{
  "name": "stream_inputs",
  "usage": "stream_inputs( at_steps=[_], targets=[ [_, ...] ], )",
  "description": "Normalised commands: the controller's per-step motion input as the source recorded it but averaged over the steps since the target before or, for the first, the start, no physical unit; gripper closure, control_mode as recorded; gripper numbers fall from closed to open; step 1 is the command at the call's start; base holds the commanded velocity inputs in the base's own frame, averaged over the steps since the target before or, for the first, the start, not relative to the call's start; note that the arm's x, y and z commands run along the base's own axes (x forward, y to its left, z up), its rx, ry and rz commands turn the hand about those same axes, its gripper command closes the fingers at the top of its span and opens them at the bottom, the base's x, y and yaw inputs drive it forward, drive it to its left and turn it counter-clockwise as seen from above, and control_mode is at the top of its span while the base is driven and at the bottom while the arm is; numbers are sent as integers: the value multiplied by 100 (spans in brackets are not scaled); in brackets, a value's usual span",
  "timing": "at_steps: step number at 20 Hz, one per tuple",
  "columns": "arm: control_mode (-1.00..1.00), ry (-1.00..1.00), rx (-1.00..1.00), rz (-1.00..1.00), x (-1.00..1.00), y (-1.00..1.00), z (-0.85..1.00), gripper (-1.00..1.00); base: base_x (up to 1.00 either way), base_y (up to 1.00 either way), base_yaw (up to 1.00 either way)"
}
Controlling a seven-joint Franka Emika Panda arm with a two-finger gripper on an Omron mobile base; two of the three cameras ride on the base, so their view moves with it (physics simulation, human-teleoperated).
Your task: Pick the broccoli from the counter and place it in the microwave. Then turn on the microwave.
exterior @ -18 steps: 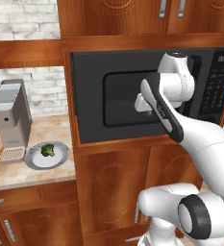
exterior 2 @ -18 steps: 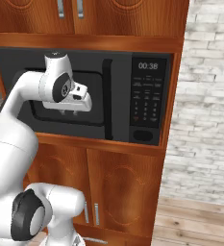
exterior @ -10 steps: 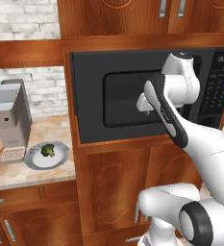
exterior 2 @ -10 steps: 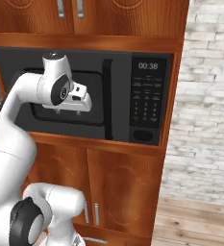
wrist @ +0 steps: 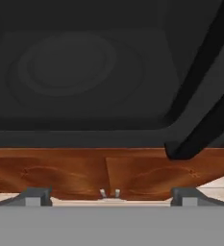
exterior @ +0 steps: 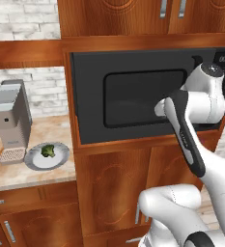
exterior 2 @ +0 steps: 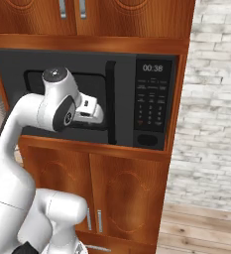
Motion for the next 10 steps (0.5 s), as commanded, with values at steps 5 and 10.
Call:
stream_inputs(
  at_steps=[5,10],
  targets=[
    [-100,-5,0,-11,-16,-65,0,-100,0,0,0],
    [-100,0,3,-2,1,-49,0,-100,0,0,0]
  ],
)
